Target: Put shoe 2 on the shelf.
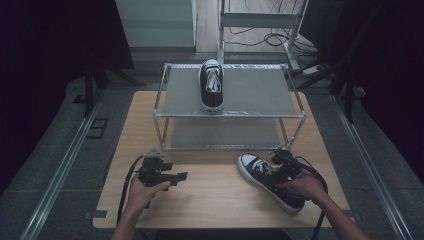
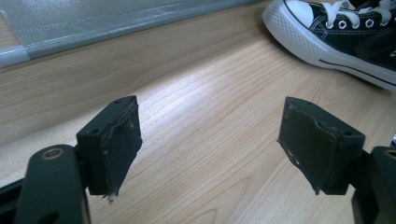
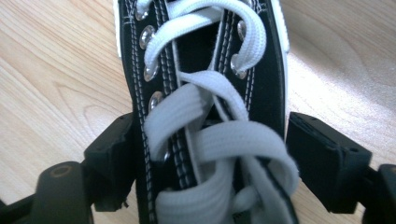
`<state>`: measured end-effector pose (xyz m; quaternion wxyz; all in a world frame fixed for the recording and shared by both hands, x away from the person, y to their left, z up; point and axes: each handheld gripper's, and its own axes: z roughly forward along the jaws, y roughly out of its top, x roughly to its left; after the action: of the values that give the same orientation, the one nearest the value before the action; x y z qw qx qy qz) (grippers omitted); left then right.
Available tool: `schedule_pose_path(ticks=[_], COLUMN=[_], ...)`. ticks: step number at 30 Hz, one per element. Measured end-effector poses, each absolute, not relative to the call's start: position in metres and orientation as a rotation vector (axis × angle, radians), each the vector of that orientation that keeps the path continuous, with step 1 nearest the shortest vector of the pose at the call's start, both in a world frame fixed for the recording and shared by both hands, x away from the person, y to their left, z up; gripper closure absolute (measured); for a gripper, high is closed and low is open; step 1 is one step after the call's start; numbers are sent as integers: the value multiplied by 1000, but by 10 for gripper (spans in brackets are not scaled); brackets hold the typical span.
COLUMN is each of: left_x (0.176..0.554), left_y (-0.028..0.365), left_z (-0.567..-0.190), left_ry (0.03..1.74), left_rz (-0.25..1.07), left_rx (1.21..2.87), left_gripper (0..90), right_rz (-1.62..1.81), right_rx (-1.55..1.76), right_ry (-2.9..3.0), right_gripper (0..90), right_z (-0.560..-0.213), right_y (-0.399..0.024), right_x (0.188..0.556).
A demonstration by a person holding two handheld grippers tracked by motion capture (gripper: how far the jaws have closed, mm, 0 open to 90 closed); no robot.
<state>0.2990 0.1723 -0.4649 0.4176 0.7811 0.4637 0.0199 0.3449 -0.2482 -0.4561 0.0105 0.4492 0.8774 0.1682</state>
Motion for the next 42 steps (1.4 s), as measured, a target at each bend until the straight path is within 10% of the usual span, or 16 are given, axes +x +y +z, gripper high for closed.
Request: schedule_pose_path(ticks=[42], left_x=[299], left_y=[177], left_z=[-465], left_ry=[1183], left_rz=[41], left_rx=[1930], left_gripper=[208], right_rz=[254], right_rx=[1298], right_ry=[2849], right_gripper=[110], right_z=[-475], right_y=[-232], right_x=[347])
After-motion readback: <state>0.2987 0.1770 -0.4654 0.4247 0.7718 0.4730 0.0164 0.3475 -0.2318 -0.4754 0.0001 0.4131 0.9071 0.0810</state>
